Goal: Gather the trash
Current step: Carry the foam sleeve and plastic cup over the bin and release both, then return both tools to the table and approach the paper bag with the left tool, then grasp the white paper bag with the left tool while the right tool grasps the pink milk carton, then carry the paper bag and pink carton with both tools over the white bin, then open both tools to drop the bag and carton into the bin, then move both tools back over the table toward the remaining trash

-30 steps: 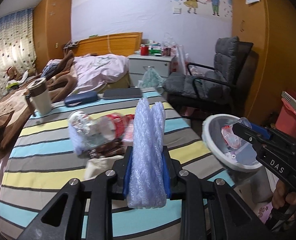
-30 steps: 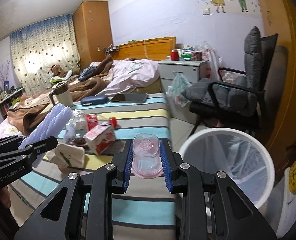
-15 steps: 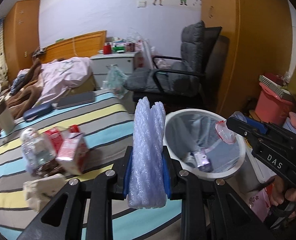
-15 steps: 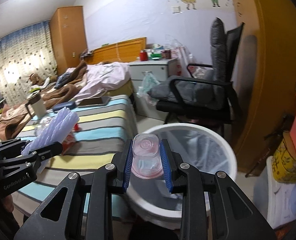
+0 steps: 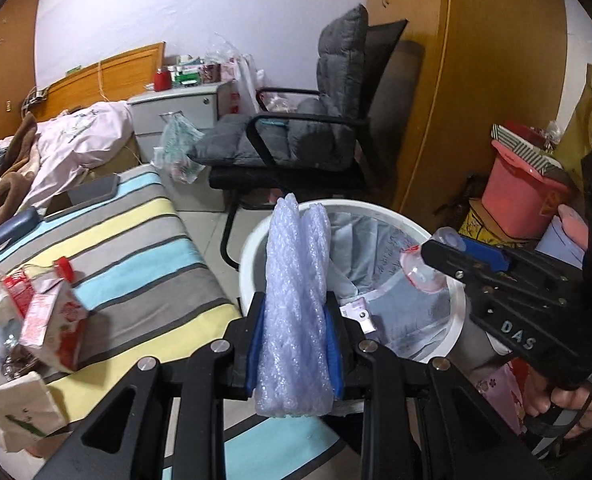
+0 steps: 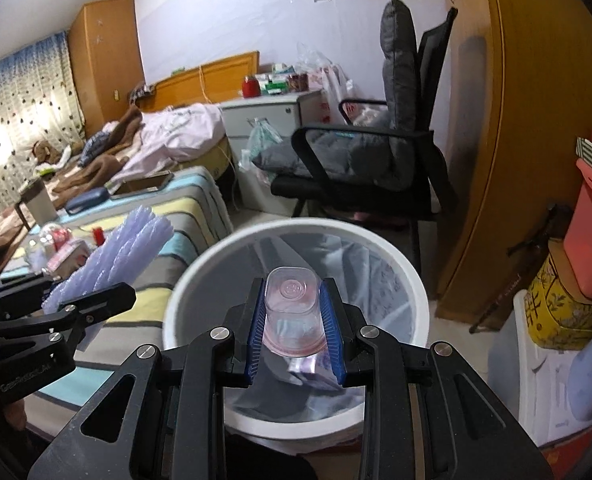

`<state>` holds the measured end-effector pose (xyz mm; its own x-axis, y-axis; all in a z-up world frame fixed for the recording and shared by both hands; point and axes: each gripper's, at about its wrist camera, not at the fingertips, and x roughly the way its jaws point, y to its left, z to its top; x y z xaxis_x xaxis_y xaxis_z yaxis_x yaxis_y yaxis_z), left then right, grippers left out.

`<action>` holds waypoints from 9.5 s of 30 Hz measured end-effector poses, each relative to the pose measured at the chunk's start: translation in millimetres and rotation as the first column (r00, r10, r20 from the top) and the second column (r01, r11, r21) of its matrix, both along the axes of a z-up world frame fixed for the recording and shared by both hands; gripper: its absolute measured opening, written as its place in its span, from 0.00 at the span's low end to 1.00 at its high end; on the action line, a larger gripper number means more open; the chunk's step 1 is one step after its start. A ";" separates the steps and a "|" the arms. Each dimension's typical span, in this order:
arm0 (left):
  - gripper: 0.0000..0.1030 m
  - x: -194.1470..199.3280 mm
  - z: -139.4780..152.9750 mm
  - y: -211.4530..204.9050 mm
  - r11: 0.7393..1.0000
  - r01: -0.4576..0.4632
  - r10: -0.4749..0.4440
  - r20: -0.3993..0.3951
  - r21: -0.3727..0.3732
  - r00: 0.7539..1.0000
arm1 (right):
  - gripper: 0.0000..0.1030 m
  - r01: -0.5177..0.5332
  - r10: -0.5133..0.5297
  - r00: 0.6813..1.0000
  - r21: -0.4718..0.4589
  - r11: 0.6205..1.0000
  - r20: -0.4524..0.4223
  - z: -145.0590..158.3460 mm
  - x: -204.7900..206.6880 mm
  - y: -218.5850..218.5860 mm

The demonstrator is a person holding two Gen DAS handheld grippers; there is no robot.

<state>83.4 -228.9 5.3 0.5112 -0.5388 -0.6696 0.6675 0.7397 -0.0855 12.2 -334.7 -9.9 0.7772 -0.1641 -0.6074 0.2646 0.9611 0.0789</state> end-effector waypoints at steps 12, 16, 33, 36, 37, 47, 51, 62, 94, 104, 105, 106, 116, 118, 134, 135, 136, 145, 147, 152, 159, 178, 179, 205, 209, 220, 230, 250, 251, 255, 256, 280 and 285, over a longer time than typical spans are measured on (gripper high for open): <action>0.30 8.9 -19.4 -25.5 0.999 0.017 -0.015 -0.037 0.043 0.999 | 0.30 0.038 -0.038 0.997 -0.001 0.999 -0.060 -16.3 8.6 -20.5; 0.46 11.2 -18.6 -23.3 0.999 0.007 -0.005 -0.038 0.035 0.999 | 0.30 0.040 -0.039 0.997 0.004 0.999 -0.073 -19.4 10.6 -23.8; 0.61 11.7 -5.9 10.4 0.996 -0.087 0.087 0.007 0.015 0.996 | 0.52 0.034 -0.034 0.999 0.001 0.999 -0.040 -12.2 10.8 -13.7; 0.61 8.4 -1.2 21.6 0.992 -0.127 0.126 0.042 0.019 0.991 | 0.52 0.027 -0.027 0.999 0.001 1.000 -0.026 -9.8 10.6 -7.5; 0.61 8.0 0.4 25.0 0.990 -0.142 0.141 0.049 0.021 0.989 | 0.52 0.022 -0.022 1.000 -0.001 1.000 -0.018 -8.6 10.3 -4.8; 0.61 3.1 7.3 75.2 0.960 -0.280 0.277 0.105 0.013 0.955 | 0.52 -0.038 0.039 0.999 -0.028 0.999 0.037 1.2 14.8 24.6; 0.61 4.0 6.1 100.8 0.945 -0.326 0.326 0.075 -0.011 0.942 | 0.52 -0.085 0.087 0.994 -0.035 0.996 0.066 3.2 20.3 41.5; 0.61 1.1 4.0 168.6 0.876 -0.481 0.477 0.110 0.018 0.872 | 0.52 -0.217 0.219 0.973 -0.038 0.976 0.070 4.3 37.8 89.8; 0.88 48.4 -35.1 240.7 0.888 -0.459 0.459 -0.053 0.011 0.887 | 0.63 -0.343 0.343 0.939 -0.012 0.939 0.007 -0.4 78.3 159.1; 0.43 49.4 -35.6 246.8 0.912 -0.410 0.409 -0.070 -0.009 0.910 | 0.63 -0.358 0.358 0.934 0.002 0.934 -0.009 -2.5 87.1 170.4; 0.43 48.4 -34.9 248.8 0.910 -0.414 0.413 -0.062 -0.005 0.909 | 0.63 -0.364 0.364 0.932 0.006 0.932 -0.010 -2.4 88.1 171.7; 0.43 48.6 -34.9 251.2 0.908 -0.420 0.419 -0.062 -0.006 0.906 | 0.63 -0.366 0.366 0.930 0.006 0.930 -0.010 -2.3 88.5 172.5; 0.44 40.6 -31.2 282.6 0.868 -0.495 0.493 -0.053 -0.038 0.869 | 0.63 -0.385 0.385 0.922 0.013 0.923 -0.032 -6.5 101.7 189.5; 0.44 40.9 -31.7 288.2 0.864 -0.502 0.499 -0.060 -0.044 0.864 | 0.63 -0.378 0.378 0.925 0.019 0.926 -0.038 -7.5 105.4 191.9; 0.44 43.2 -35.9 301.4 0.838 -0.543 0.539 -0.070 -0.052 0.839 | 0.70 -0.348 0.340 0.929 -0.033 0.937 -0.143 -15.8 130.8 219.3; 0.44 43.4 -36.0 302.1 0.837 -0.545 0.541 -0.071 -0.053 0.838 | 0.70 -0.364 0.358 0.922 -0.020 0.931 -0.145 -16.7 129.1 220.9; 0.44 43.6 -36.4 302.4 0.837 -0.544 0.540 -0.073 -0.054 0.838 | 0.70 -0.365 0.360 0.921 -0.008 0.931 -0.149 -17.3 130.2 219.5; 0.44 47.6 -38.6 300.7 0.839 -0.541 0.536 -0.083 -0.051 0.840 | 0.70 -0.276 0.268 0.945 -0.016 0.961 -0.187 -23.5 143.2 204.2; 0.44 48.8 -39.7 299.7 0.838 -0.543 0.538 -0.087 -0.047 0.838 | 0.70 -0.274 0.260 0.948 -0.055 0.960 -0.185 -24.6 144.5 206.7; 0.45 53.5 -43.6 297.4 0.839 -0.543 0.538 -0.105 -0.022 0.836 | 0.67 -0.275 0.271 0.941 0.008 0.961 -0.205 -30.7 151.3 203.2; 0.46 58.2 -49.1 296.3 0.839 -0.544 0.537 -0.127 -0.027 0.834 | 0.38 -0.275 0.274 0.941 0.025 0.961 -0.197 -32.9 149.7 197.9; 0.41 44.8 -34.0 275.0 0.860 -0.509 0.507 -0.065 -0.033 0.860 | 0.37 -0.284 0.290 0.951 0.066 0.957 -0.107 -20.6 117.8 175.7; 0.41 43.6 -32.1 272.8 0.861 -0.507 0.505 -0.058 -0.034 0.861 | 0.37 -0.282 0.288 0.952 0.067 0.957 -0.104 -19.8 115.9 174.5; 0.41 20.1 9.7 150.9 0.962 -0.262 0.266 0.041 -0.078 0.963 | 0.37 -0.140 0.140 0.990 0.023 0.990 0.027 14.0 48.4 99.4; 0.41 18.4 12.1 121.9 0.976 -0.206 0.210 0.048 -0.075 0.976 | 0.37 -0.089 0.088 0.996 0.026 0.996 0.031 13.7 40.6 79.4; 0.41 13.4 13.6 47.9 0.996 -0.064 0.067 0.046 -0.069 0.997 | 0.37 0.033 -0.033 0.999 0.029 0.999 0.013 7.2 21.2 26.8; 0.41 18.2 3.5 -0.2 0.998 0.007 -0.007 0.008 -0.056 1.000 | 0.37 0.104 -0.102 0.994 0.045 0.994 -0.047 -8.0 16.2 -9.6; 0.65 21.3 -6.9 7.3 0.999 -0.042 0.042 -0.018 -0.031 0.999 | 0.59 0.121 -0.117 0.986 0.033 0.992 -0.116 -18.2 21.3 -22.8; 0.65 20.6 -5.8 10.4 0.998 -0.050 0.049 -0.014 -0.029 0.999 | 0.59 0.120 -0.116 0.987 0.034 0.992 -0.112 -17.7 21.1 -21.9; 0.65 19.2 -2.7 23.0 0.997 -0.074 0.073 -0.008 -0.029 0.997 | 0.59 0.112 -0.108 0.989 0.036 0.993 -0.101 -14.8 21.8 -15.5; 0.65 19.7 -2.0 25.4 0.996 -0.081 0.081 -0.006 -0.029 0.997 | 0.59 0.108 -0.104 0.990 0.035 0.994 -0.098 -14.4 22.5 -14.2; 0.68 16.8 9.7 143.0 0.945 -0.319 0.323 0.041 -0.070 0.946 | 0.60 -0.064 0.065 0.998 0.017 0.998 -0.012 5.2 37.7 54.3; 0.70 10.4 11.7 176.3 0.922 -0.381 0.385 0.056 -0.070 0.921 | 0.63 -0.116 0.115 0.993 0.043 0.992 0.032 8.3 43.5 71.0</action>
<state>93.8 -52.6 17.0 0.7288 -0.3294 -0.6003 0.3404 0.9350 -0.0999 55.7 -263.7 -1.6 0.8070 -0.0456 -0.5888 0.1489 0.9805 0.1281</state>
